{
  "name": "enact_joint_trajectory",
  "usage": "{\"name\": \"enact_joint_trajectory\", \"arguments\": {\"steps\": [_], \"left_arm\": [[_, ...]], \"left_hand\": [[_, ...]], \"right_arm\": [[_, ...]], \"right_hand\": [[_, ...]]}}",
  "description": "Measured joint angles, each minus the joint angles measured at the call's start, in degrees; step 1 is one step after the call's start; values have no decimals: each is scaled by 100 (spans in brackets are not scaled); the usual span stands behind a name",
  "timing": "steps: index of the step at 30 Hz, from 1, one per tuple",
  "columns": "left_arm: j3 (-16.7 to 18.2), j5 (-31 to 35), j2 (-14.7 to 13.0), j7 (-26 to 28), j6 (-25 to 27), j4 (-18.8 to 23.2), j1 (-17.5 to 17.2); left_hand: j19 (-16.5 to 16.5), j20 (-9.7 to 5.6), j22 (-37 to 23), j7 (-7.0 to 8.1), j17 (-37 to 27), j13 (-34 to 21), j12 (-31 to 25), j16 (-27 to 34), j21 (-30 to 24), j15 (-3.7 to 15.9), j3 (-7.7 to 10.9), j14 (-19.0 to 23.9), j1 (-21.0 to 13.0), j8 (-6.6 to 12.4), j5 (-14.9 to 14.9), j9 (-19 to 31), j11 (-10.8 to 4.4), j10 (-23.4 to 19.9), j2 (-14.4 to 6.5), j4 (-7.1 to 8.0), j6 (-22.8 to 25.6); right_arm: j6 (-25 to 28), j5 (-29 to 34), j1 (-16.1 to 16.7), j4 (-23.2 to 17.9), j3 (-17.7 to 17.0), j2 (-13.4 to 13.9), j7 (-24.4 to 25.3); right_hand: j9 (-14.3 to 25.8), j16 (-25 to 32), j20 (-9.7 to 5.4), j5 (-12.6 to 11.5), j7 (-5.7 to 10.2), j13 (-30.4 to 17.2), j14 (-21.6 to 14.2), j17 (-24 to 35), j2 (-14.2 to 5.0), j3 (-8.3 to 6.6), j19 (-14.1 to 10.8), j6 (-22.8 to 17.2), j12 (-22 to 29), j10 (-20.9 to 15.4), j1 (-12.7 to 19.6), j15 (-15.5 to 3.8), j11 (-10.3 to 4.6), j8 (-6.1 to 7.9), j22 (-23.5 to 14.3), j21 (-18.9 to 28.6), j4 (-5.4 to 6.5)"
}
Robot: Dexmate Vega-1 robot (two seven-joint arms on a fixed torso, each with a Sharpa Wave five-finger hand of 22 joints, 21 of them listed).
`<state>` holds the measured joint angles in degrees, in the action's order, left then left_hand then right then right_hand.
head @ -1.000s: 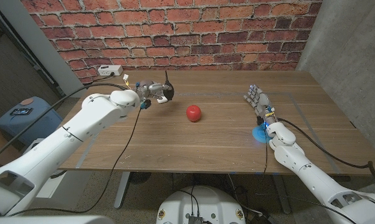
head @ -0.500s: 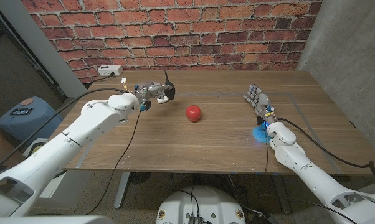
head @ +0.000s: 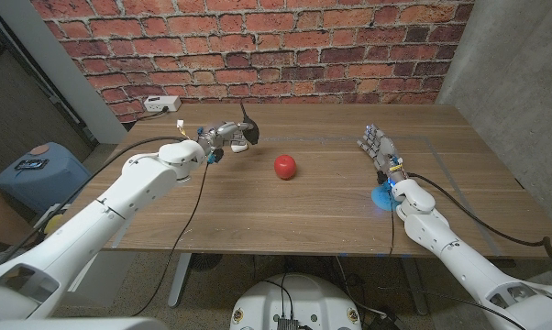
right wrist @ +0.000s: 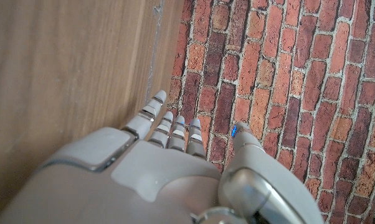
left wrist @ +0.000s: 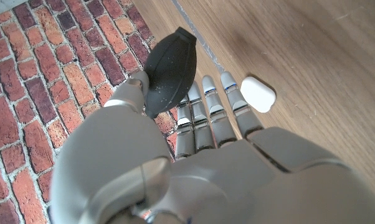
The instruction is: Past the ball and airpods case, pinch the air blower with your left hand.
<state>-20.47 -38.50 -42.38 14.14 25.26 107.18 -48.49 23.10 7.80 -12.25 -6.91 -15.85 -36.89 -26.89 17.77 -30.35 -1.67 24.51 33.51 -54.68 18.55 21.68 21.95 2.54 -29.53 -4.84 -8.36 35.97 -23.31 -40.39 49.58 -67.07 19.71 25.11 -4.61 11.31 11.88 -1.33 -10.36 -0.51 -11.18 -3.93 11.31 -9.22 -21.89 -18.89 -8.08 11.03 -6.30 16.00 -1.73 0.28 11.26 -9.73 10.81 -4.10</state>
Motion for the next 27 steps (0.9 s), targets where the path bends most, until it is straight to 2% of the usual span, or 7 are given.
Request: {"name": "enact_joint_trajectory", "arguments": {"steps": [5, 13, 27], "left_arm": [[38, -204, 100, -131, -172, -185, -13], [75, -568, 237, -346, -369, -463, -13], [56, -945, 301, -636, -463, -748, 107]], "left_hand": [[-49, -31, 18, -1, -21, 28, 42, -3, 0, -29, 0, -91, 4, -37, 44, 0, 13, 31, -4, 0, -41], [-87, 3, 28, 14, -26, 28, 63, -2, 0, -69, -1, -131, 4, -38, 44, 31, 22, 100, -4, 0, -58], [-111, -12, 27, 14, -52, 11, 106, -2, 0, -38, -1, -160, 15, -87, 44, 30, 22, 99, -15, -1, -120]], "right_arm": [[2, 2, -14, 15, 4, -5, -3], [3, 2, -16, 28, 6, -10, -14], [3, -12, 45, -12, 2, -25, 12]], "right_hand": [[0, 0, 0, 0, 0, 0, 0, 0, 0, 0, 0, 0, 0, 0, 0, 0, 0, 0, 0, 0, 0], [0, 0, 0, 0, 0, 0, 0, 0, 0, 0, 0, 0, 0, 0, 0, 0, 0, 0, 0, 0, 0], [0, 0, 0, 0, 0, 0, 0, 0, 0, 0, 0, 0, 0, 0, 0, 0, 0, 0, 0, 0, 0]]}}
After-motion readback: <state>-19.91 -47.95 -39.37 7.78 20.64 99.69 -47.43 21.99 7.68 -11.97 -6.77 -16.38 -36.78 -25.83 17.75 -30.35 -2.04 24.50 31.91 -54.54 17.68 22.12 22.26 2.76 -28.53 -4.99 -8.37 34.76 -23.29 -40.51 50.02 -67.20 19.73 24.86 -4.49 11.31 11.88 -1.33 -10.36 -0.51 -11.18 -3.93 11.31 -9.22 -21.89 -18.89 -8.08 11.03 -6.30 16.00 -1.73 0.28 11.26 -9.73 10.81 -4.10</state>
